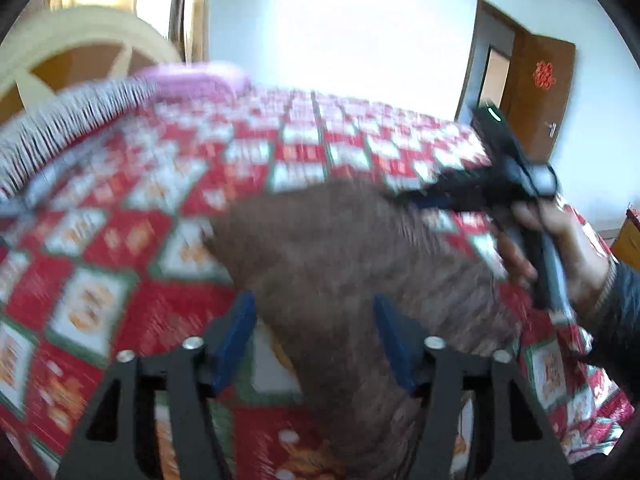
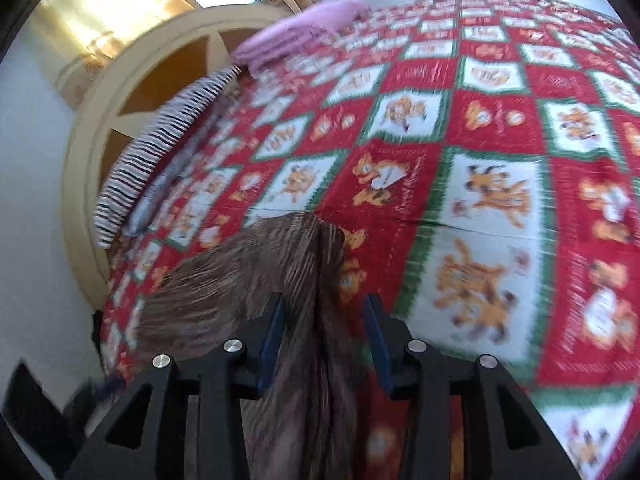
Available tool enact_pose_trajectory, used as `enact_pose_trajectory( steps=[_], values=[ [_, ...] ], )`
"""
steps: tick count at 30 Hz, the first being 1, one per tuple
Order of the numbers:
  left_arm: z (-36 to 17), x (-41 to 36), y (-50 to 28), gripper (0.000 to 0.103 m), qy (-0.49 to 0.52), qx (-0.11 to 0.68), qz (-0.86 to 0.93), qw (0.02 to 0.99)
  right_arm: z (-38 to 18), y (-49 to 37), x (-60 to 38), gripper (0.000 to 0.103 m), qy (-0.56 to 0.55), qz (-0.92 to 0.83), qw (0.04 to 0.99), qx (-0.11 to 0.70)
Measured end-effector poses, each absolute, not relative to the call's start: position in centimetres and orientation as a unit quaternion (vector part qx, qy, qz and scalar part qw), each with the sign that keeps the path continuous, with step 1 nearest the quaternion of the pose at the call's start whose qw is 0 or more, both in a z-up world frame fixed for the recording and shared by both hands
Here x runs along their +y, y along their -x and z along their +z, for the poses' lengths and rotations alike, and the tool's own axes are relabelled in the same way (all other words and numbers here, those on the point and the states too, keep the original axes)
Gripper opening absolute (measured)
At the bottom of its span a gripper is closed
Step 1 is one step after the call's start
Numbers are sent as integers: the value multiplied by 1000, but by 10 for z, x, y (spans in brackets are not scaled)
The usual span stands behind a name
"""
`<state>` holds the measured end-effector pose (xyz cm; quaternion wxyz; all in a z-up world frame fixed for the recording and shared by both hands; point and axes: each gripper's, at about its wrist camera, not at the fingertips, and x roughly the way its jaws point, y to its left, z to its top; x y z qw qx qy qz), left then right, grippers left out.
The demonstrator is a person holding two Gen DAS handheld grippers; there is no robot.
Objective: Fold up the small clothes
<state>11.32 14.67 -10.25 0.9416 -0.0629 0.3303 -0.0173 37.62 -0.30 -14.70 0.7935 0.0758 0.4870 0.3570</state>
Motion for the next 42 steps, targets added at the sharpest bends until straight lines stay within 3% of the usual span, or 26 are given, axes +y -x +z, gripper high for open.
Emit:
enact_pose_trajectory(
  steps=[2,9,12,14,15,18,23,30,33,36,37,42],
  values=[
    [-96,152,-123,89,29,313,17,949,-129,-352,-25,42,-76,368,798,471],
    [-134,193,-183,90,0,342,107,933,-131,-257,-64,42,-39,418,762,494],
    [-143,198,-189,96,15,363,98,926,-151,-237,-58,41,-7,404,756,515],
    [-143,200,-188,102,14,365,110,924,-162,-232,-52,30,13,395,760,515],
    [-143,200,-187,102,19,366,106,924,-162,-230,-51,10,21,392,767,507],
    [-135,201,-178,101,28,358,107,927,-151,-228,-52,7,22,397,774,493],
    [-132,198,-172,100,38,360,105,926,-126,-223,-58,7,60,383,796,464],
    [-144,196,-168,101,49,371,116,920,-167,-244,-66,7,25,360,771,526],
    [-132,192,-153,101,62,365,118,922,-149,-237,-66,19,49,324,807,491],
    [-126,178,-136,101,53,352,107,928,-118,-224,-51,21,67,344,834,425],
    [-127,173,-133,101,51,352,101,929,-113,-223,-44,27,64,359,832,419],
    [-139,159,-133,101,31,356,102,928,-146,-245,-6,31,65,387,801,452]
  ],
)
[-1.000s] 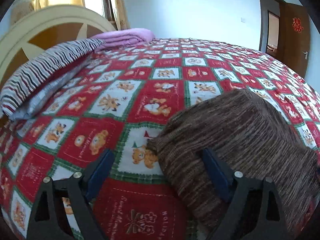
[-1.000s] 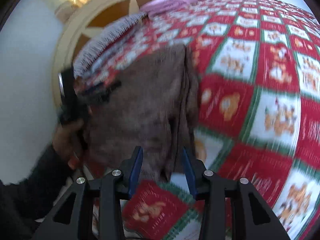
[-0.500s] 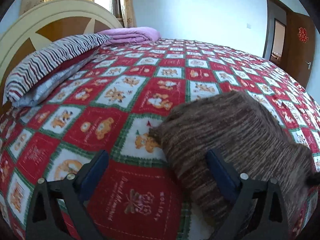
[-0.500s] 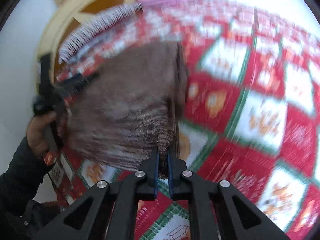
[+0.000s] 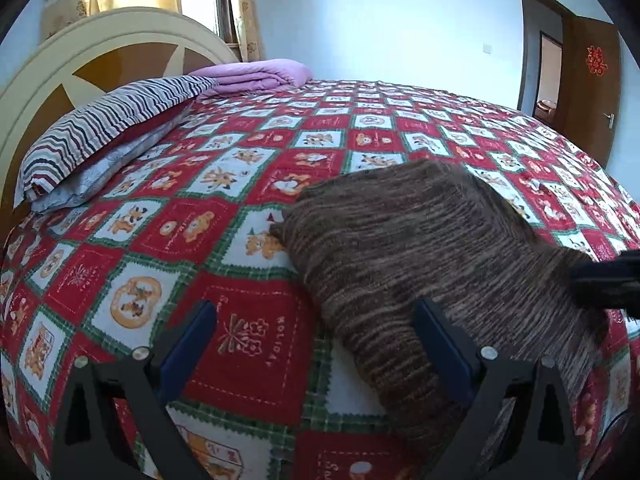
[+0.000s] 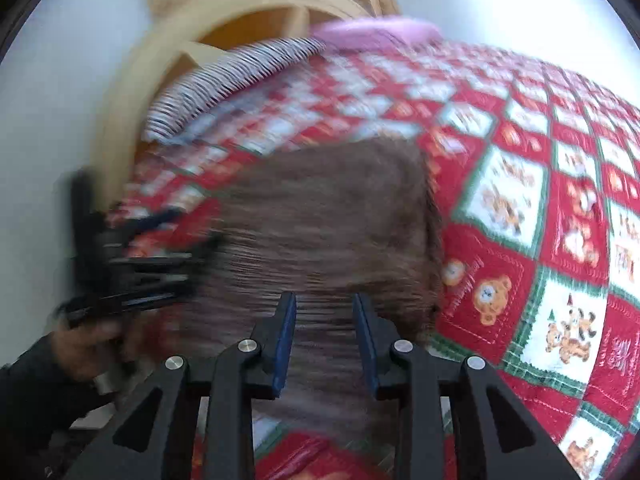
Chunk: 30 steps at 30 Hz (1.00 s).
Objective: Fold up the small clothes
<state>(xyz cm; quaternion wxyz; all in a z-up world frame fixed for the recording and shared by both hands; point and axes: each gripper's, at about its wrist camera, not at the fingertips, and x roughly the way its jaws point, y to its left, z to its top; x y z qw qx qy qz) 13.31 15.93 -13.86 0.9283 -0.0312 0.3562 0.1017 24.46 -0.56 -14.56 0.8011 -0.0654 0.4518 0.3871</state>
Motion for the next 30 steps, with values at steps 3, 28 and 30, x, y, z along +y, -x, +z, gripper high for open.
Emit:
enact_pose_trajectory(
  steps=[3,28,30],
  values=[
    [-137,161,-128,101,31,358,96,928,-170,-269,-33,30,-50,391,779,487],
    [-48,131,-70,101,20,274,74,959,-54,-137,-35,52,62,314,902,288],
    [-48,131,-69,101,22,274,76,958,-55,-136,-35,52,62,313,903,289]
  ],
)
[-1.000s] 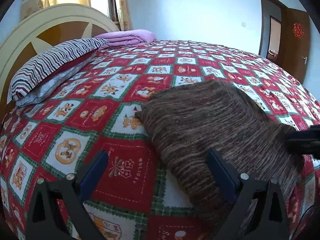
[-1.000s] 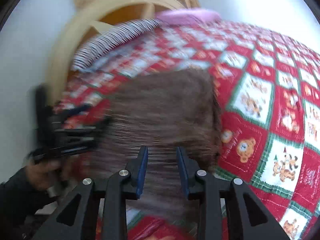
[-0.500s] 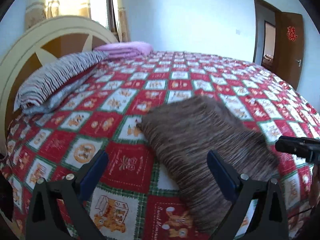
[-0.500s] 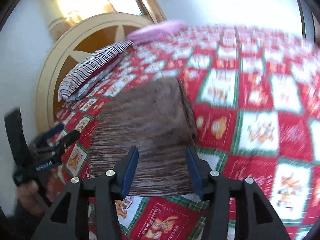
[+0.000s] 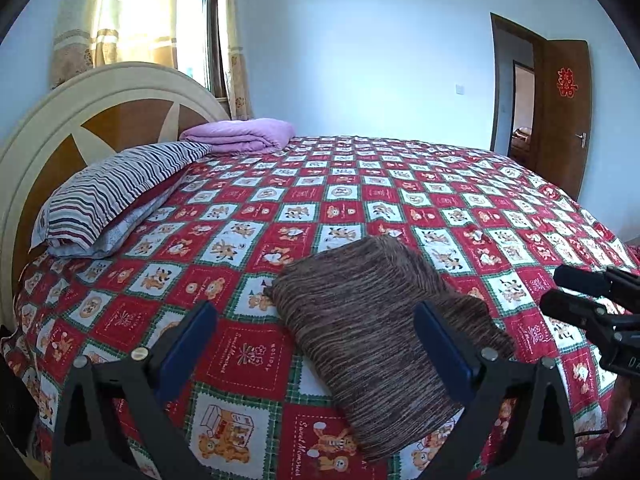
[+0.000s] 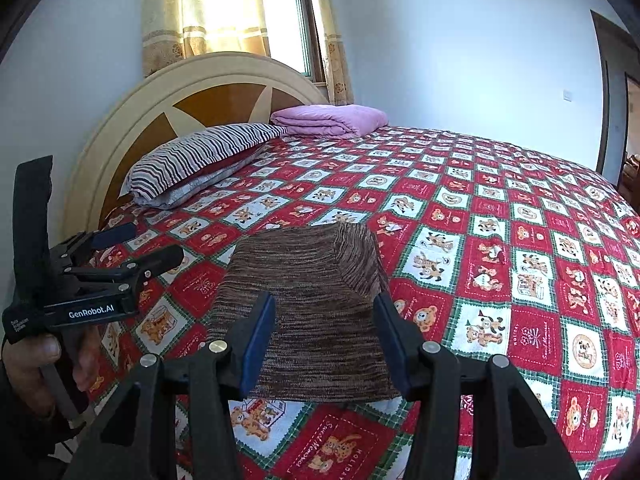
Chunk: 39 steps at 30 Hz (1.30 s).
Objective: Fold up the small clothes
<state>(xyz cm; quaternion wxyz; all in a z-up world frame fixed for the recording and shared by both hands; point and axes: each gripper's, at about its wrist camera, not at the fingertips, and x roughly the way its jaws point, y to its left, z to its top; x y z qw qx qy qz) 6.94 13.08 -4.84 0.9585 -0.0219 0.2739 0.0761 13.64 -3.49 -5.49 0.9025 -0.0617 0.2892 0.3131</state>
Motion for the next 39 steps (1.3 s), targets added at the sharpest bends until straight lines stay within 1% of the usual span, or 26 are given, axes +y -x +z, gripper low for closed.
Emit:
enact_pose_trajectory(
  steps=[39],
  values=[
    [-49,119,-68,101,17,275,75,958,-57,-122,-45,53,49,306,907,284]
  ],
)
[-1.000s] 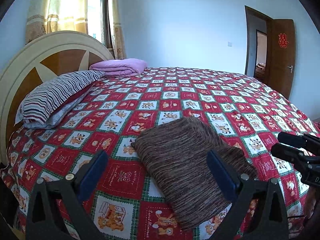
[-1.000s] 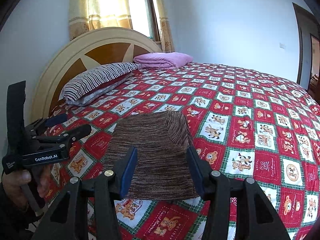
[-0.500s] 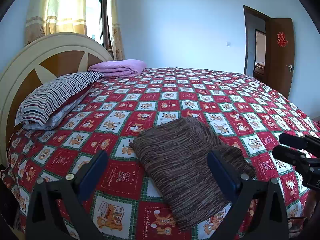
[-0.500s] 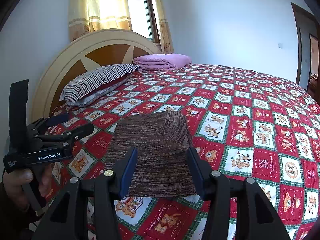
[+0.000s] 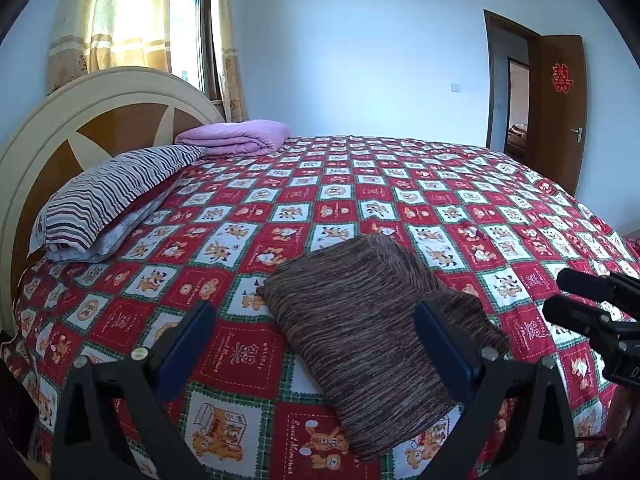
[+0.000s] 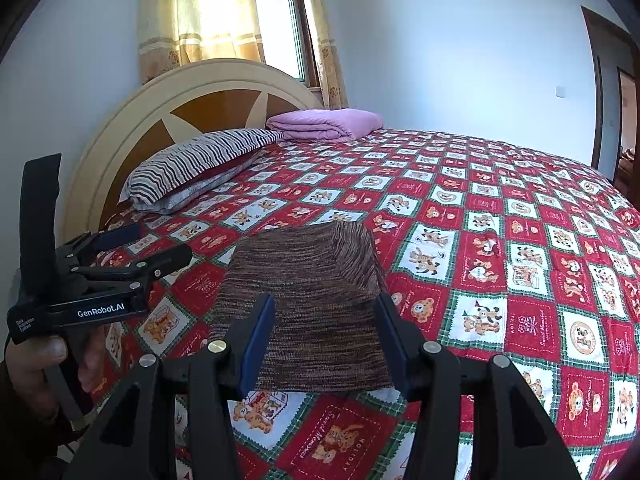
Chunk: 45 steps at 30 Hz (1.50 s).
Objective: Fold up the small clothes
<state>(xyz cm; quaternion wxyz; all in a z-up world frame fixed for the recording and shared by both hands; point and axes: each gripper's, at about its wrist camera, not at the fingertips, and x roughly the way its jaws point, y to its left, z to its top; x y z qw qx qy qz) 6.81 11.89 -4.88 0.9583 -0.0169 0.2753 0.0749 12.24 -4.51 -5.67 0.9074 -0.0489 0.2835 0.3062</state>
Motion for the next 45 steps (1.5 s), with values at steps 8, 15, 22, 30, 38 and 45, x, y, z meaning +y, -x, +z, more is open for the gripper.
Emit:
enact_pose_trajectory(
  steps=[8,15,22,30,38,45],
  values=[
    [-49,117,-68,101,16,276,74,958,-58,-123,-47,53,47,305,908,284],
    [-50,113,-70,101,12,279,69,958,-57,-122,-48,53,43,303,910,282],
    [-50,113,-70,103,12,279,69,958,-57,-123,-50,54,39,299,911,280],
    [-50,110,-69,103,9,274,63,960,-56,-122,-53,54,34,294,916,272],
    [-46,119,-69,103,16,268,71,961,-53,-120,-54,54,33,292,918,266],
    [-48,122,-69,103,13,264,72,962,-51,-116,-53,54,39,292,920,259]
  ],
)
